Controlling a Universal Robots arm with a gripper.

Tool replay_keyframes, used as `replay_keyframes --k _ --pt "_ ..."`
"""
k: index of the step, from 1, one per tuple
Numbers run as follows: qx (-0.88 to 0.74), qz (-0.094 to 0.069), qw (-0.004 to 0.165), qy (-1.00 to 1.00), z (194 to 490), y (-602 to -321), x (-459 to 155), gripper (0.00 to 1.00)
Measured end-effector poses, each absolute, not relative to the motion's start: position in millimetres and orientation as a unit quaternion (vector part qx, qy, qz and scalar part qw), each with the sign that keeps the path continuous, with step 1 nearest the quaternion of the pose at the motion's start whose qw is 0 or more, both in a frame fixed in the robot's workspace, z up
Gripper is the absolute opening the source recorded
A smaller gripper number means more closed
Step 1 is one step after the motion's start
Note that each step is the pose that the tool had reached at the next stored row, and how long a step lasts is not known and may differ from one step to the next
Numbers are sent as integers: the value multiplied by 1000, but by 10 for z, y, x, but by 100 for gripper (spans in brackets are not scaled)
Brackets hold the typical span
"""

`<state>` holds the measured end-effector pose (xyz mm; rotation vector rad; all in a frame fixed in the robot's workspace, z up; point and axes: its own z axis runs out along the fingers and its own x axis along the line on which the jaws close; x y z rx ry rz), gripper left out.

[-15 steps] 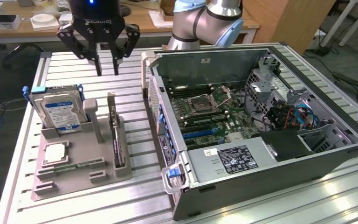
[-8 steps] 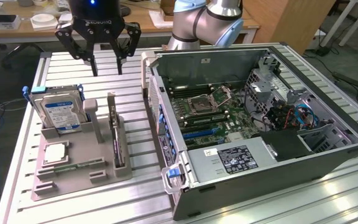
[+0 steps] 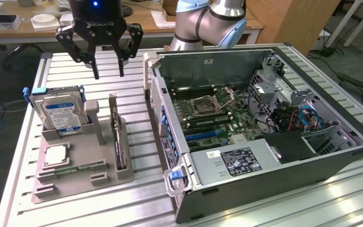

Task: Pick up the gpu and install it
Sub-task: 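Pick up the gpu and move the gpu toward the slot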

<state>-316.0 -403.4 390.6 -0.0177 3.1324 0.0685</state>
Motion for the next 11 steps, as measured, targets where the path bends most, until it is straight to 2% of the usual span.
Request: replay_keyframes --k 11 --pt "-5 19 4 1000 3868 -4078 -3161 53"
